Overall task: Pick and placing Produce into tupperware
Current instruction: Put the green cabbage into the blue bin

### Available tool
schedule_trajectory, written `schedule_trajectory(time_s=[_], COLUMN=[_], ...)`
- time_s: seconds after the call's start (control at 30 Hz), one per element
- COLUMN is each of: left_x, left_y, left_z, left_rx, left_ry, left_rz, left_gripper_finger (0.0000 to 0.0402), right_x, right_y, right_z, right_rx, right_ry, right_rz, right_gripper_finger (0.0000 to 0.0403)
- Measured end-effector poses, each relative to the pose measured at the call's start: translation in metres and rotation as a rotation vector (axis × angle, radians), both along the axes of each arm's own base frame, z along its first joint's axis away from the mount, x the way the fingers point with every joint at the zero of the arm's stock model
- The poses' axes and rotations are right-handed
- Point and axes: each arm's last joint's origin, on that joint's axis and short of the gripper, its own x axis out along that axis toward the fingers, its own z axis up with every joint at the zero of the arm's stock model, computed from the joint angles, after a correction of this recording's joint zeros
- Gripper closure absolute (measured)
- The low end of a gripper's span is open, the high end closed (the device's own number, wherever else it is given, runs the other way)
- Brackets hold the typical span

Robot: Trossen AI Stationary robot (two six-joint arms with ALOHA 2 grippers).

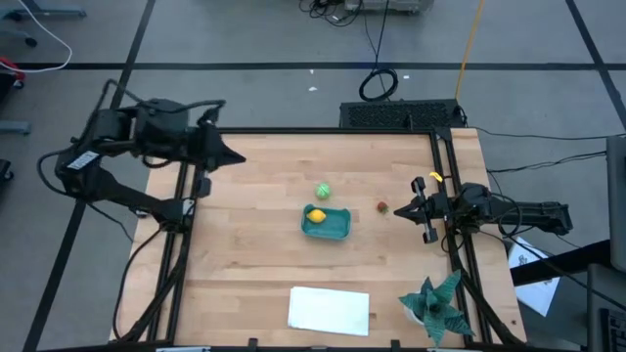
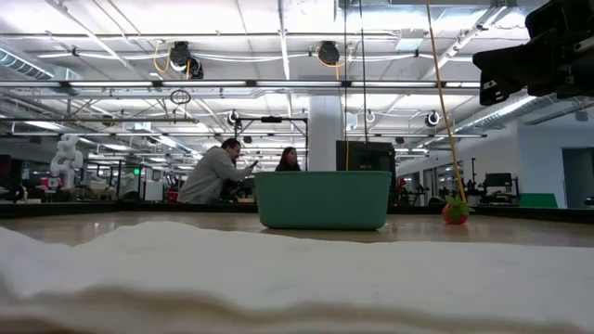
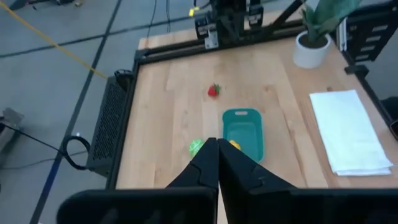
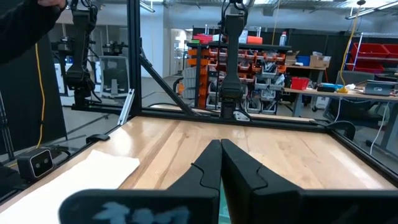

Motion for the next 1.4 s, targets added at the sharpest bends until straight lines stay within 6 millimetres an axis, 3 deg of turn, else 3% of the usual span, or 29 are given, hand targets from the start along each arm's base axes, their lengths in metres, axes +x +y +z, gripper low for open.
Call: schedule_trajectory(time_s=[0.27, 0.47, 0.8, 1.2, 1.4], left_x=[-0.026, -0.037, -0.050, -0.037, -0.018], left_y=[-0.002, -0.002, -0.003, -0.005, 0.001], left_z=[0.003, -0.016, -0.048, -0.104, -0.142], left_rx=[-0.035, -0.035, -0.098, -0.197, -0.124], left_ry=[-0.051, -0.049, -0.296, -0.512, -0.498], left_rz=[0.033, 0.096, 0.107, 0.026, 0.160], left_gripper_finger=[0.0400, 0.0400, 0.0400, 0.0400, 0.0401], right_x=[0.000, 0.000, 0.000, 0.000, 0.000], right_y=[0.000, 0.000, 0.000, 0.000, 0.000], right_z=[0.000, 0.000, 0.000, 0.000, 0.000], right_rx=[0.000, 0.017, 0.017, 0.017, 0.017], right_ry=[0.000, 0.003, 0.003, 0.003, 0.003], right_rz=[0.000, 0.002, 0.001, 0.002, 0.002], right_gripper_finger=[0.0403, 0.0403, 0.0403, 0.0403, 0.0403])
